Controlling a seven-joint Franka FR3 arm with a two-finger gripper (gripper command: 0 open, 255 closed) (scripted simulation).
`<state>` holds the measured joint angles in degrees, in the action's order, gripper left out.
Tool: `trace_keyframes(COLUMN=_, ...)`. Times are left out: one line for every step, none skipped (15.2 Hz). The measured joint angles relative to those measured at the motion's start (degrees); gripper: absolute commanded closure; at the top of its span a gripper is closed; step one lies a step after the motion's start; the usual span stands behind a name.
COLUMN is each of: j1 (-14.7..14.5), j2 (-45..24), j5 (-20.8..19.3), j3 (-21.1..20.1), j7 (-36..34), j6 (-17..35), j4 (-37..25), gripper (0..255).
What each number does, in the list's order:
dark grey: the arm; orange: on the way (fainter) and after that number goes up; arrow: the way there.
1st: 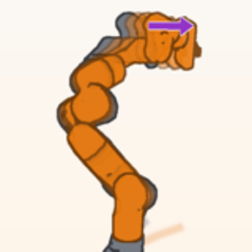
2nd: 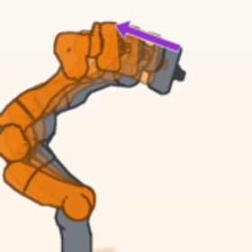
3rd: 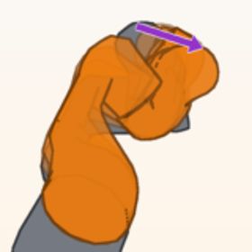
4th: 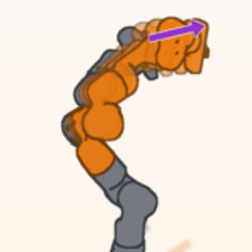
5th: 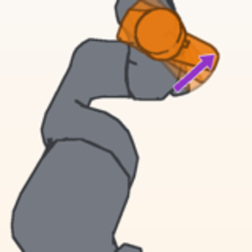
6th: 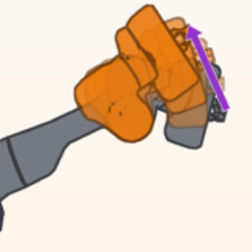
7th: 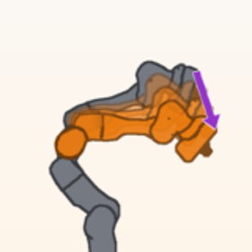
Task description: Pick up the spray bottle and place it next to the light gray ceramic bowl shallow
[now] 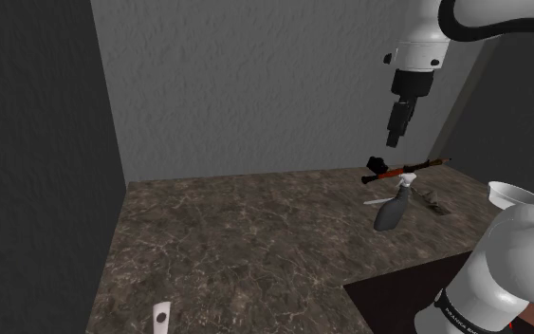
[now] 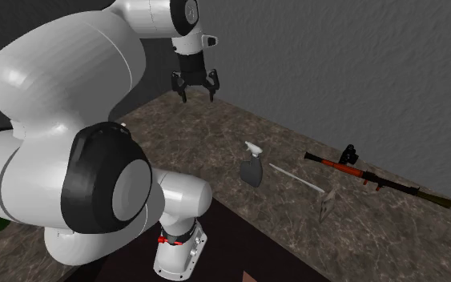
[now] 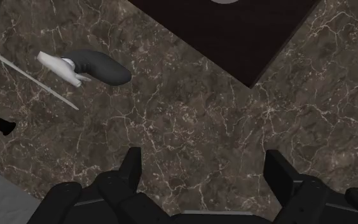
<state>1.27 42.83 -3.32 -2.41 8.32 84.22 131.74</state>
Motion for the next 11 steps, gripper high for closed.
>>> trace_keyframes(j1=0.0, j2=0.0, j5=0.0, j3=0.0, j7=0.0, j6=0.0, j4=0.0, gripper=0)
trace_keyframes(j1=-0.18, j2=0.19, j5=-0.58, j3=0.36, j7=1.1, j6=0.46, j4=1.03, gripper=0)
trace_keyframes(j1=-0.51, j2=-0.16, j5=-1.39, j3=0.72, j7=2.72, j6=0.69, j4=1.5, gripper=0)
trace_keyframes(j1=-0.84, j2=0.31, j5=-2.46, j3=1.33, j7=4.74, j6=1.52, j4=3.44, gripper=0)
trace_keyframes(j1=-1.2, j2=-0.06, j5=-3.57, j3=1.87, j7=6.79, j6=2.49, j4=4.77, gripper=0)
trace_keyframes(j1=-1.57, j2=0.15, j5=-4.74, j3=2.42, j7=8.86, j6=3.6, j4=6.77, gripper=0)
trace_keyframes(j1=-1.9, j2=0.04, j5=-6.0, j3=3.03, j7=11.02, j6=4.61, j4=8.35, gripper=0)
trace_keyframes(j1=-2.18, j2=-0.43, j5=-7.33, j3=3.67, j7=13.18, j6=5.68, j4=9.6, gripper=0)
trace_keyframes(j1=-2.32, j2=-0.62, j5=-8.85, j3=4.53, j7=15.53, j6=6.8, j4=11.09, gripper=0)
trace_keyframes(j1=-2.61, j2=-0.37, j5=-10.17, j3=5.02, j7=17.61, j6=7.47, j4=12.58, gripper=0)
trace_keyframes(j1=-2.83, j2=-0.93, j5=-11.58, j3=5.64, j7=19.58, j6=8.87, j4=14.02, gripper=0)
